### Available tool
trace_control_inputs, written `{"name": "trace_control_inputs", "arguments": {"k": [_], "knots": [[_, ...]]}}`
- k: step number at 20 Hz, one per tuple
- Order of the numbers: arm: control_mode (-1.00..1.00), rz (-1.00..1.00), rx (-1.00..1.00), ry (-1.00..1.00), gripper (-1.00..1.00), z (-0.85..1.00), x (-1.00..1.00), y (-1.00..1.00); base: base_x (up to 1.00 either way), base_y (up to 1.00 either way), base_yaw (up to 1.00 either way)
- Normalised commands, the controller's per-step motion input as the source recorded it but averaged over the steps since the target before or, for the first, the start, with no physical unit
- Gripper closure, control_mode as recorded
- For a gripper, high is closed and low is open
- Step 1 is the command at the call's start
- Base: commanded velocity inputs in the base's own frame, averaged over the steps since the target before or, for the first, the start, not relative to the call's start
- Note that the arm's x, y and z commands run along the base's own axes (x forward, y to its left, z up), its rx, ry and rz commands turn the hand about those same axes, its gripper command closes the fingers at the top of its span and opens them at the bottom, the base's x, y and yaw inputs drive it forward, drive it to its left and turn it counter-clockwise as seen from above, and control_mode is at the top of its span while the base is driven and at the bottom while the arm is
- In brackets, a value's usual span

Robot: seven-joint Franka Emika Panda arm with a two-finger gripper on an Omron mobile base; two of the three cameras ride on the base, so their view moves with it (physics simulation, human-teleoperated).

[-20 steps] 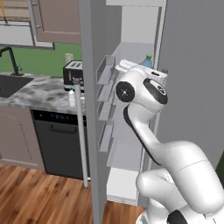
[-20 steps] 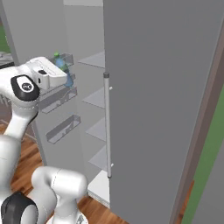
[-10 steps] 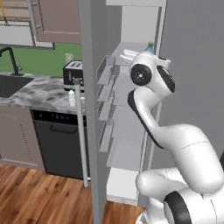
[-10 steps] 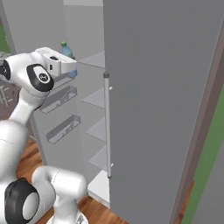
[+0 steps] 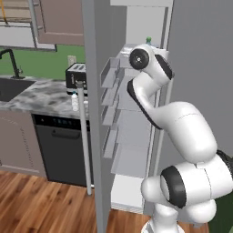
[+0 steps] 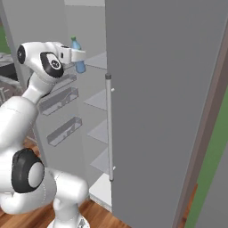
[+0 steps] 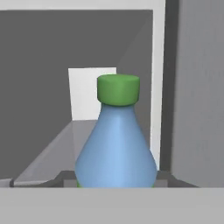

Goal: Take the bottled waters from the counter and place them in the freezer to freeze. Close the freezer door after placing the bottles.

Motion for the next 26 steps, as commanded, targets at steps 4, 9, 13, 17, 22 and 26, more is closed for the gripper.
{"name": "trace_control_inputs", "arguments": {"k": [4,9,13,17,22,26], "knots": [[-1.0,0.0,-0.01,0.01,1.0,0.0,0.27,0.0,0.0,0.0,0.0],[-1.0,0.0,-0.02,-0.08,1.0,0.06,0.01,0.0,0.0,0.0,0.0],[-1.0,0.0,0.0,-0.07,1.0,0.0,0.07,0.0,0.0,0.0,0.0],[-1.0,0.0,0.0,0.0,1.0,0.0,0.37,-0.02,0.0,0.0,0.0],[-1.0,0.0,0.01,0.0,1.0,0.0,0.68,-0.01,0.0,0.0,0.0],[-1.0,0.0,0.0,0.0,1.0,0.0,0.56,0.0,0.0,0.0,0.0]]}}
